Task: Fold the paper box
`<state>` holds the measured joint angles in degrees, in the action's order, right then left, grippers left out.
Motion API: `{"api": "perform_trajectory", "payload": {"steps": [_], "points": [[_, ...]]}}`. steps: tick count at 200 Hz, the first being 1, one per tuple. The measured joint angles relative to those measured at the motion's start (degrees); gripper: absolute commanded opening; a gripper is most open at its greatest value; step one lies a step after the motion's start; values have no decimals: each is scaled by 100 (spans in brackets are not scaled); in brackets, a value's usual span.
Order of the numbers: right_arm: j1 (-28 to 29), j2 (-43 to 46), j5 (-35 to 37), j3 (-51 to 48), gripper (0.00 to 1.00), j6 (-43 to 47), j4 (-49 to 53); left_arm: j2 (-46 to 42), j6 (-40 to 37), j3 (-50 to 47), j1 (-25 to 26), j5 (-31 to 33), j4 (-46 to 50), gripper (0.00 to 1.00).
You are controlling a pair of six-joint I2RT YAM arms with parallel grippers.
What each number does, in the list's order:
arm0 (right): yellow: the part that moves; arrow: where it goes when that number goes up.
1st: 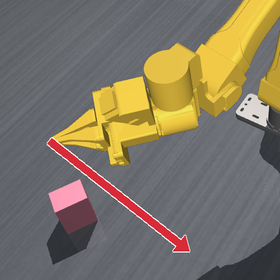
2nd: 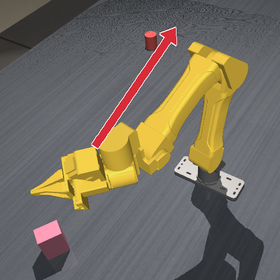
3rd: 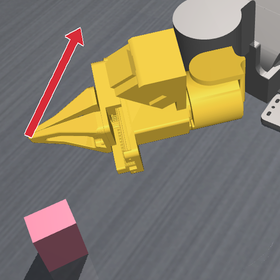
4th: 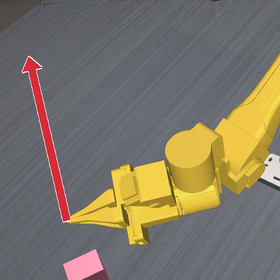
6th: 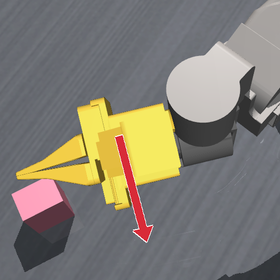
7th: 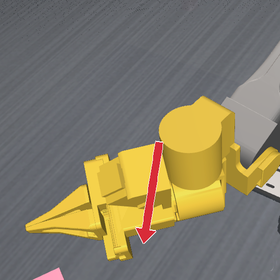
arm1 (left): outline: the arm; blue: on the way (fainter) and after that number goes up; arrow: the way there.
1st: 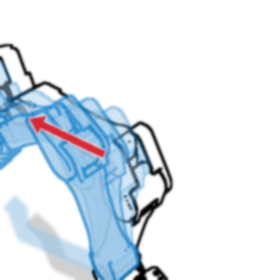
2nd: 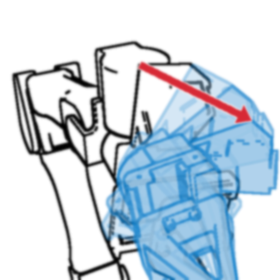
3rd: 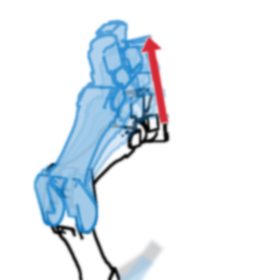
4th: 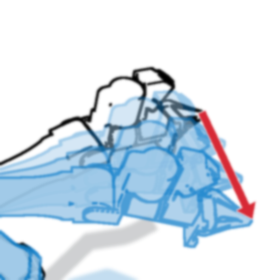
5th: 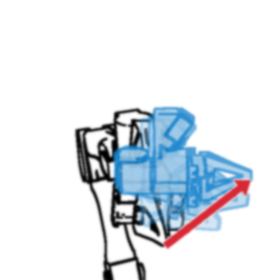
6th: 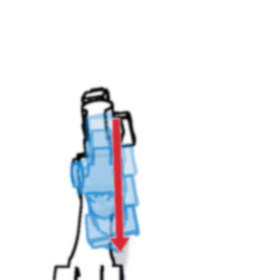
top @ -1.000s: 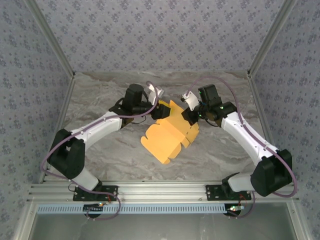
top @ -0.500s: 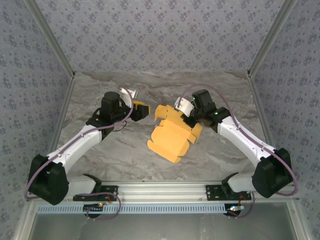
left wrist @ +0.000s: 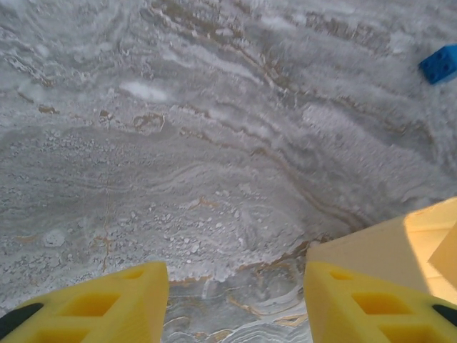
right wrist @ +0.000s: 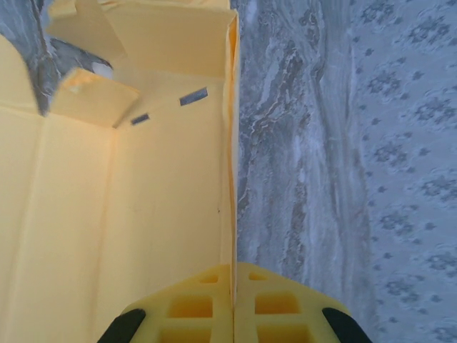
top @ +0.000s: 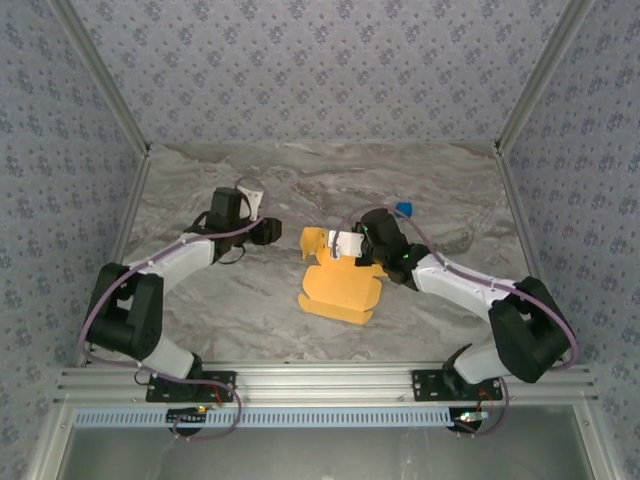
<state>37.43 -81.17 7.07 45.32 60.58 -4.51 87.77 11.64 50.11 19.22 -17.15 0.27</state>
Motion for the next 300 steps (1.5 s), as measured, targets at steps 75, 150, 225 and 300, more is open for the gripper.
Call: {"api": "perform_trajectory", "payload": {"steps": [75,150,225,300], "points": [[136,-157,570,-920,0,1174,-2004,933,-234,374,52,-280,-114,46],[188,-262,627,-1281,0,1593,-3047,1152,-658,365,267,-645,-621,46],[210,-289,713,-1460,0,1711,-3440,1338,-990,321,490,-780,-951,45],[197,-376,881,-1593,0,1746,-3689,1469,-1209,243,634,-1266,-1233,46]]}}
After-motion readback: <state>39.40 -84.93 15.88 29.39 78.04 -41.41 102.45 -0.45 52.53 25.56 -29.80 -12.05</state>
